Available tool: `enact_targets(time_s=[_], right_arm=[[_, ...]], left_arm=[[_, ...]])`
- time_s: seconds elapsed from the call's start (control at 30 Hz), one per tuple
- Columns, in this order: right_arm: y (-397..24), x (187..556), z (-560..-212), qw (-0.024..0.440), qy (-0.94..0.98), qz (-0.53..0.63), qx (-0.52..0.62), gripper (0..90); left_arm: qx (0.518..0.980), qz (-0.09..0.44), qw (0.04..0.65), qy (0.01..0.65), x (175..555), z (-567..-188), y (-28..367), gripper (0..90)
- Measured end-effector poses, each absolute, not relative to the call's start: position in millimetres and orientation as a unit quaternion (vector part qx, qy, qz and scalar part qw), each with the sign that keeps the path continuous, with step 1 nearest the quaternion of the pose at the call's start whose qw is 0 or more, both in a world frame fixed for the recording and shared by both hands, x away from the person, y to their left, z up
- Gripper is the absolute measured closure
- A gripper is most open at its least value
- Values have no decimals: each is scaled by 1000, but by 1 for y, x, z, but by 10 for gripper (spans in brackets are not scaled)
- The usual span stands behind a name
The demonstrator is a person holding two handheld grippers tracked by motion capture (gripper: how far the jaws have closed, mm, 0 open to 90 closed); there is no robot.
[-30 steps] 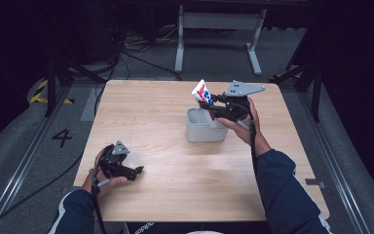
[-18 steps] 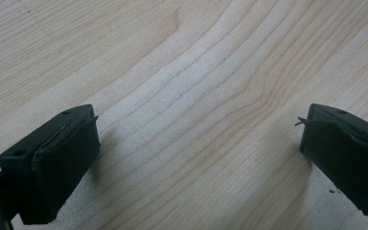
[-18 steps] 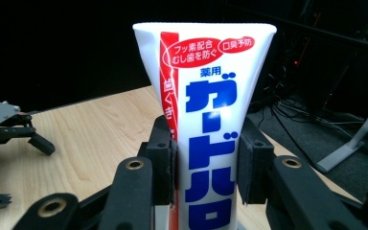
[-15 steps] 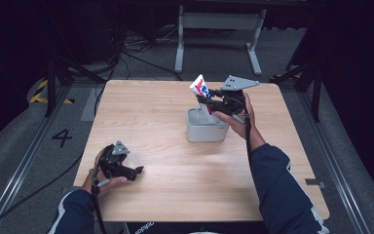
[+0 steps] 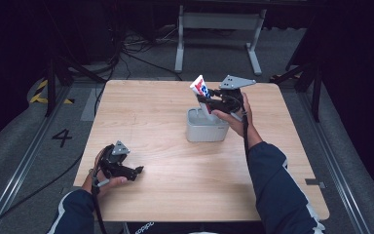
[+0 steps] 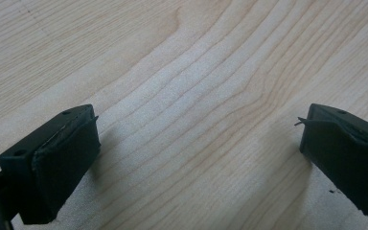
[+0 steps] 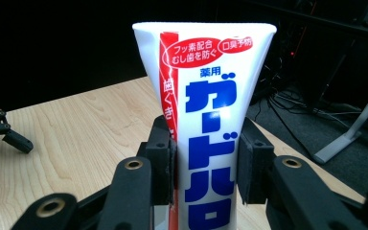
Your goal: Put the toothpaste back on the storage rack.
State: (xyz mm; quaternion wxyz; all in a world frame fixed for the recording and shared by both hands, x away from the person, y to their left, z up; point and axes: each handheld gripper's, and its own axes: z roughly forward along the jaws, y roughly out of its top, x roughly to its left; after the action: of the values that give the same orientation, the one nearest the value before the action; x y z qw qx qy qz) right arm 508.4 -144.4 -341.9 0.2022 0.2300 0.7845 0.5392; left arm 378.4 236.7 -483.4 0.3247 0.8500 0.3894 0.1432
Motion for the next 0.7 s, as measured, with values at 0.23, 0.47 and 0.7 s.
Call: enact_targets(time_s=[0.23,0.47,0.7], right_arm=[[-148,511,-347,199,785,538,235,648],[-148,512,-356,191,792,530,235,644],[-152,511,-361,187,797,524,235,640]], left_arm=[[851,146,325,387,379,-483,237,3],[850,144,325,389,378,-484,237,2],[850,144,325,389,378,-484,237,2]])
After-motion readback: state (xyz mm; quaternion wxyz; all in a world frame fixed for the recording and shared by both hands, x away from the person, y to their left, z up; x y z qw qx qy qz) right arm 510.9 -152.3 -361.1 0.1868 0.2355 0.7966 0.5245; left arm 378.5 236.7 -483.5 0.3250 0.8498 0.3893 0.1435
